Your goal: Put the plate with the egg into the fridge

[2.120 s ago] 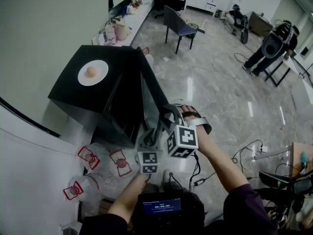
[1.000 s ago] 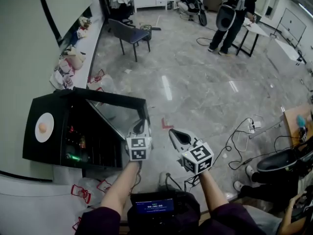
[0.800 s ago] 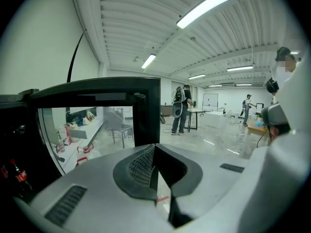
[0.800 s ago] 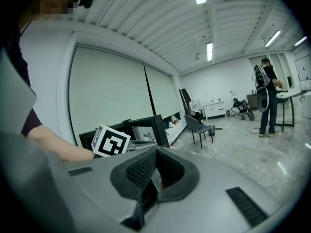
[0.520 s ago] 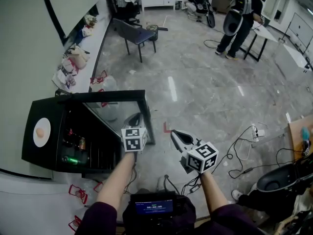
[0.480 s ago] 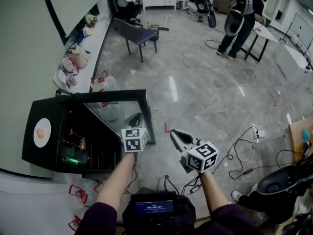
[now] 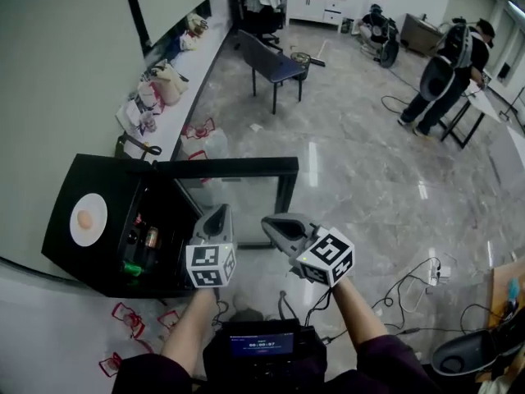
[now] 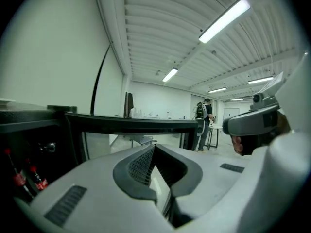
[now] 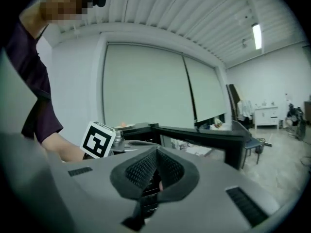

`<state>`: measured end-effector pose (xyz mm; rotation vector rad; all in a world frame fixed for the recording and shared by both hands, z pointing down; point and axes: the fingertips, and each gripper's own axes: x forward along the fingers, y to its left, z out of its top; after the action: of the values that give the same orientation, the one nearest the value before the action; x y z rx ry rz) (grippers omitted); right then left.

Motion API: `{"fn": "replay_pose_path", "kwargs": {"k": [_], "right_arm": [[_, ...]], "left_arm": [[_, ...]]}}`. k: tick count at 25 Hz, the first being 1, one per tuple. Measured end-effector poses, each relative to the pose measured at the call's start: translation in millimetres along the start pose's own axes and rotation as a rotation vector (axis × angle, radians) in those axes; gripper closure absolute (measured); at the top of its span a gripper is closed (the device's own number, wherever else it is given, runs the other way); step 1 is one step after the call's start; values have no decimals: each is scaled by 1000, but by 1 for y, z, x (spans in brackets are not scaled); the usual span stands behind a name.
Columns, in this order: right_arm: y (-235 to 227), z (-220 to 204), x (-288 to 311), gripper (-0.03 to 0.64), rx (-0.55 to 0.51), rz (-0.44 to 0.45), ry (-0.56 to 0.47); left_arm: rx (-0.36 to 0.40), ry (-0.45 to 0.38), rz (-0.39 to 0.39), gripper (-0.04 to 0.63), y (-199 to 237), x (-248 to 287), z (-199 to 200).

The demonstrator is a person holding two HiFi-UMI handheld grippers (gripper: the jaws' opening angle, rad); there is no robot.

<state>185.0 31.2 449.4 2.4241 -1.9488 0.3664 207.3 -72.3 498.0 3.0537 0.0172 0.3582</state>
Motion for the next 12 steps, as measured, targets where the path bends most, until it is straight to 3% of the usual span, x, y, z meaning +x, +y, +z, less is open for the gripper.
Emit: {"fn": "replay_pose_path", "kwargs": {"k": [6, 9, 12], "right_arm": [[72, 105, 84, 609, -256, 534, 112], [90, 145, 133, 609, -363, 708, 176], [99, 171, 180, 609, -418, 812, 216]], "left_arm": [[-198, -171, 297, 586, 64, -81, 66], [-281, -260, 460, 586, 97, -111, 79], [-298, -312, 628, 586, 121, -133, 86]]}}
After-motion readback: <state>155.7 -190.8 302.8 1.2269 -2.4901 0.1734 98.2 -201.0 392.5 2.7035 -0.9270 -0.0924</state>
